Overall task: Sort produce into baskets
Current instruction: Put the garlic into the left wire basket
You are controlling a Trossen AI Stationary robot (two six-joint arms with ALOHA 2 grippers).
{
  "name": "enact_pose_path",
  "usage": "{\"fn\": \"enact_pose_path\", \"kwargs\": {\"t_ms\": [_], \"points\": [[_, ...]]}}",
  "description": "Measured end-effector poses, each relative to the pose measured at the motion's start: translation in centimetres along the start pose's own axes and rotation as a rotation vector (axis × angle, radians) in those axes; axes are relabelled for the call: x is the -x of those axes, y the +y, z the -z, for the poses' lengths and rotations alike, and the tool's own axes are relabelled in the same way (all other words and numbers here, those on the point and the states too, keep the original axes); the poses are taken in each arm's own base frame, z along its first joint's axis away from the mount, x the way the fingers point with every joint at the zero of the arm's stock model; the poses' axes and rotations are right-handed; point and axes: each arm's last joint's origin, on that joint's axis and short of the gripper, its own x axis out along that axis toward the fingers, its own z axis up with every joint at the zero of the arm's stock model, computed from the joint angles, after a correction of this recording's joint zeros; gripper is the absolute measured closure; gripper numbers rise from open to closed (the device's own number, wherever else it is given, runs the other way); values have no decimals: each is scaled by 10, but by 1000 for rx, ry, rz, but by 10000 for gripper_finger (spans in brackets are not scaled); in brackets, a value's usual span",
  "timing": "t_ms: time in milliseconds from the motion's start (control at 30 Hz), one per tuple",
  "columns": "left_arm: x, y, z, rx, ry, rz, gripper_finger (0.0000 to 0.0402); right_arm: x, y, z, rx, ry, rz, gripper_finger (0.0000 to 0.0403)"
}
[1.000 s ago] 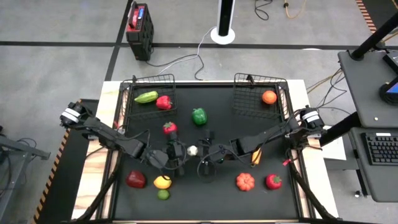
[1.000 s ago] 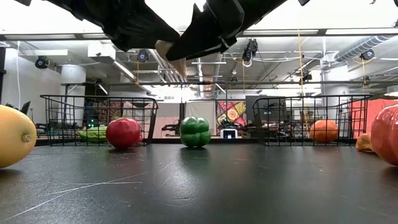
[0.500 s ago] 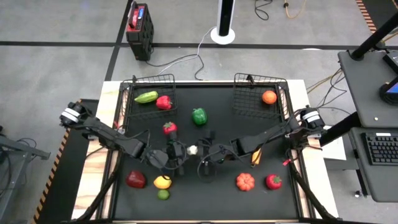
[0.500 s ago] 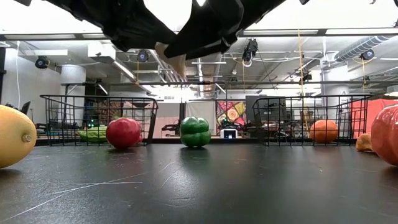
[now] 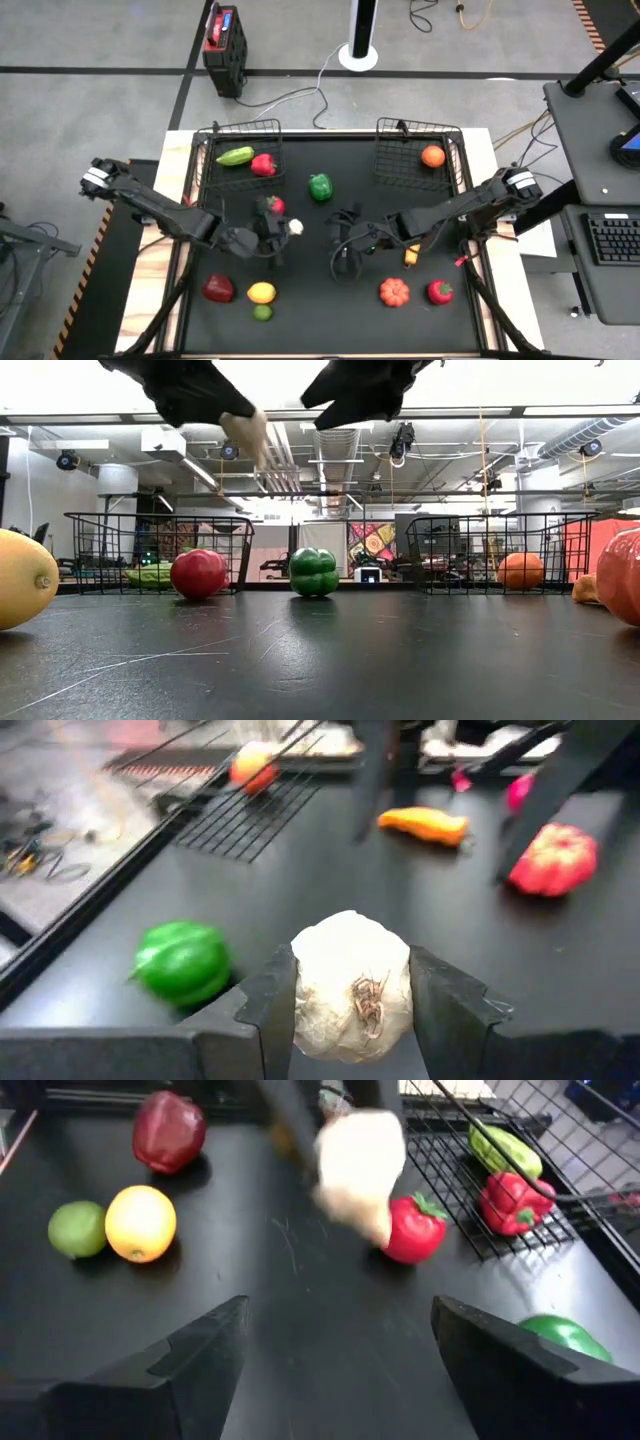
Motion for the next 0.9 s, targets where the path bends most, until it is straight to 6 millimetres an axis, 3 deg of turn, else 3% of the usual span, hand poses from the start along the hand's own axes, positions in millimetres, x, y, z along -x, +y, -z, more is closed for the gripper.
{"fn": "enact_pose_path", "kwargs": {"t_ms": [233, 500, 633, 900], "points": [[18, 39, -19, -12, 173, -227, 258, 7, -4, 2, -19, 37, 36, 113], [30, 102, -30, 1, 408, -478, 259, 0, -2, 6, -10, 56, 40, 113], [30, 138, -26, 28, 532, -591, 259, 0, -2, 6, -21, 55, 40, 115], [20, 189, -6, 112, 751, -577, 257, 0, -2, 7, -21, 57, 40, 109]]}}
